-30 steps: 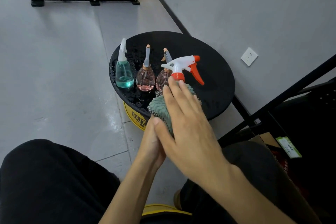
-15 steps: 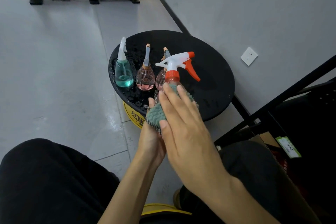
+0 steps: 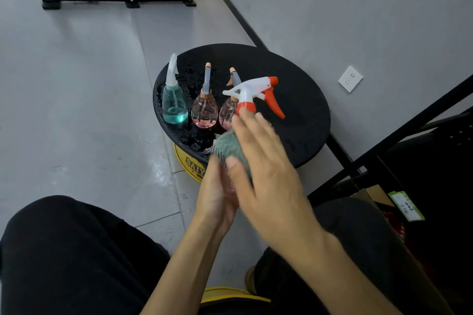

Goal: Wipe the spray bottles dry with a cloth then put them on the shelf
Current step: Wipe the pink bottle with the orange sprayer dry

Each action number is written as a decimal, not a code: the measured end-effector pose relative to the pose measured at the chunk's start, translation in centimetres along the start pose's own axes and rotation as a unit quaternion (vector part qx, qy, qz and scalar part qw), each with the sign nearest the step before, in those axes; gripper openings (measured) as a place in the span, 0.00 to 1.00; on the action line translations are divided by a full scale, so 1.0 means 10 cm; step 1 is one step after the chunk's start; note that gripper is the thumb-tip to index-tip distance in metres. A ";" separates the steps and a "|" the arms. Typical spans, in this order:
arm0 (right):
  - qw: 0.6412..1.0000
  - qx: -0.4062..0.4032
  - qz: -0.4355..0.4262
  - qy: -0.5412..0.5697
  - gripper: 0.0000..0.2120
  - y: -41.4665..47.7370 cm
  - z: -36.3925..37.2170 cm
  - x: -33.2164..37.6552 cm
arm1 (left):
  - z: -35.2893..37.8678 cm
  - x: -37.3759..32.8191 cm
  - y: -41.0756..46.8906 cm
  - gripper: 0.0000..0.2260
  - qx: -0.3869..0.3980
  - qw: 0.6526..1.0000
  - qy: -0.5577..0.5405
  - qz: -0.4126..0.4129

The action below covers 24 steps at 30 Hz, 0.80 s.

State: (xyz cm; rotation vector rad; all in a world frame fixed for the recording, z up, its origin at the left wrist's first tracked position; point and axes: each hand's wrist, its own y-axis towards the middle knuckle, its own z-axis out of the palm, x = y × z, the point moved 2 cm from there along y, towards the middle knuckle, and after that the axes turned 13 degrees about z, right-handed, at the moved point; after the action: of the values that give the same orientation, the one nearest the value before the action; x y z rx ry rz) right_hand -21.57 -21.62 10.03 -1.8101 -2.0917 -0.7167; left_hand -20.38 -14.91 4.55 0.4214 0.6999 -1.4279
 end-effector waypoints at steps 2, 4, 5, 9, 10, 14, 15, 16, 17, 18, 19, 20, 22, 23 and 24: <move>0.999 -0.015 -0.019 -0.022 0.27 -0.14 0.04 0.00 | 0.03 0.00 -0.02 0.32 0.011 1.000 -0.013 0.012; 1.000 -0.011 -0.025 -0.008 0.26 -0.08 0.02 -0.03 | 0.04 0.01 -0.02 0.30 0.019 1.000 -0.016 0.003; 1.000 0.001 -0.017 0.012 0.25 0.00 0.00 -0.05 | 0.02 0.02 0.00 0.27 0.018 1.000 -0.009 -0.003; 0.996 0.009 0.045 0.083 0.22 0.42 -0.18 -0.13 | 0.03 0.03 -0.03 0.22 0.049 0.996 0.058 -0.048; 0.994 0.012 0.058 0.088 0.22 0.47 -0.19 -0.13 | 0.04 0.02 -0.04 0.23 0.051 0.995 0.061 -0.053; 0.997 0.017 0.036 0.059 0.23 0.29 -0.13 -0.05 | 0.01 0.00 -0.02 0.23 0.023 0.998 0.049 -0.034; 0.998 0.016 0.021 0.048 0.24 0.19 -0.11 -0.03 | -0.01 0.01 -0.01 0.24 0.008 0.999 0.027 -0.025; 0.999 0.015 0.007 0.030 0.24 0.08 -0.07 -0.01 | -0.03 0.00 0.00 0.26 -0.005 1.000 0.006 -0.016; 1.000 0.010 -0.007 0.005 0.25 -0.02 -0.03 0.01 | -0.02 0.00 0.01 0.27 -0.012 1.000 -0.009 -0.010; 1.000 0.006 -0.018 -0.018 0.26 -0.09 -0.01 0.01 | -0.02 0.00 0.01 0.28 -0.010 1.000 -0.021 -0.008; 0.999 0.004 -0.026 -0.031 0.27 -0.12 0.00 0.01 | -0.02 0.01 0.00 0.28 -0.005 1.000 -0.029 -0.009; 0.999 0.008 -0.030 -0.029 0.27 -0.10 -0.01 0.01 | -0.01 0.02 -0.01 0.26 -0.001 1.000 -0.024 -0.010; 1.000 0.027 -0.015 -0.001 0.24 0.04 -0.07 -0.03 | -0.01 0.01 -0.01 0.20 0.007 1.000 0.021 -0.008; 0.999 0.031 -0.001 0.019 0.23 0.14 -0.11 -0.06 | 0.00 0.01 -0.02 0.19 0.021 0.999 0.045 -0.015; 0.998 0.031 0.016 0.043 0.23 0.24 -0.15 -0.09 | 0.02 0.01 -0.03 0.20 0.035 0.997 0.064 -0.027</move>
State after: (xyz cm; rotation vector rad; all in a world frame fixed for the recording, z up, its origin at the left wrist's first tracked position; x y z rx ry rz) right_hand -19.19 -22.98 11.25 -1.7437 -2.0048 -0.6995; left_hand -20.61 -15.14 4.69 0.5567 0.7715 -1.4887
